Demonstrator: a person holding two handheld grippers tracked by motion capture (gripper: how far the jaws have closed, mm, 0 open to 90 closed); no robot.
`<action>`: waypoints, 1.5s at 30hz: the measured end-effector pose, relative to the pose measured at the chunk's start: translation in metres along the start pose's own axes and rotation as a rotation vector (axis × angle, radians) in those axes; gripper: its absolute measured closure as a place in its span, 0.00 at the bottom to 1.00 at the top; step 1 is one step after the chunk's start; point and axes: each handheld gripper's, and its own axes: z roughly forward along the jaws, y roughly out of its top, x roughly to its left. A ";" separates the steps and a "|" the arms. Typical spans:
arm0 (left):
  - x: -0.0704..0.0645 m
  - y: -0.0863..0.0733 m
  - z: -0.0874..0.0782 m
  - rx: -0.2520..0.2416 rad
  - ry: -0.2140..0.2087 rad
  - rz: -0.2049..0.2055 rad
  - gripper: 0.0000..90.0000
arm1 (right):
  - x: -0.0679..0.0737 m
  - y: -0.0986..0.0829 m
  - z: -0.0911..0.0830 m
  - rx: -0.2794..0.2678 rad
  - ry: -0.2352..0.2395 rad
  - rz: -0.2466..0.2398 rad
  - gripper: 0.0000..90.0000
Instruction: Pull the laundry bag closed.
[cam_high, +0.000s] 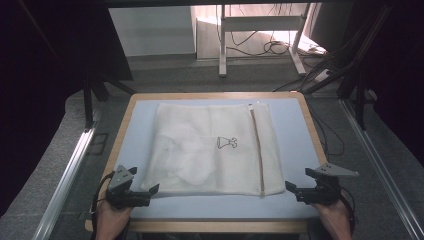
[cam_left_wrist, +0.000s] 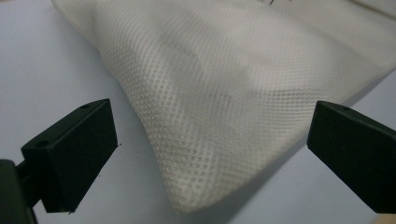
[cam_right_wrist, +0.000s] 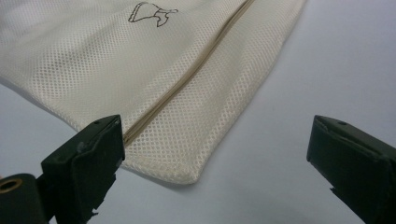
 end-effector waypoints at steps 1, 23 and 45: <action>0.001 -0.001 0.004 0.012 -0.023 -0.014 0.02 | -0.001 0.000 0.000 0.002 0.002 0.005 0.05; -0.005 0.001 0.007 0.011 -0.041 0.031 0.01 | 0.012 -0.001 0.007 0.049 0.029 -0.113 0.03; -0.014 0.003 0.012 0.020 -0.063 0.065 0.01 | 0.022 0.002 0.015 0.042 0.059 -0.136 0.03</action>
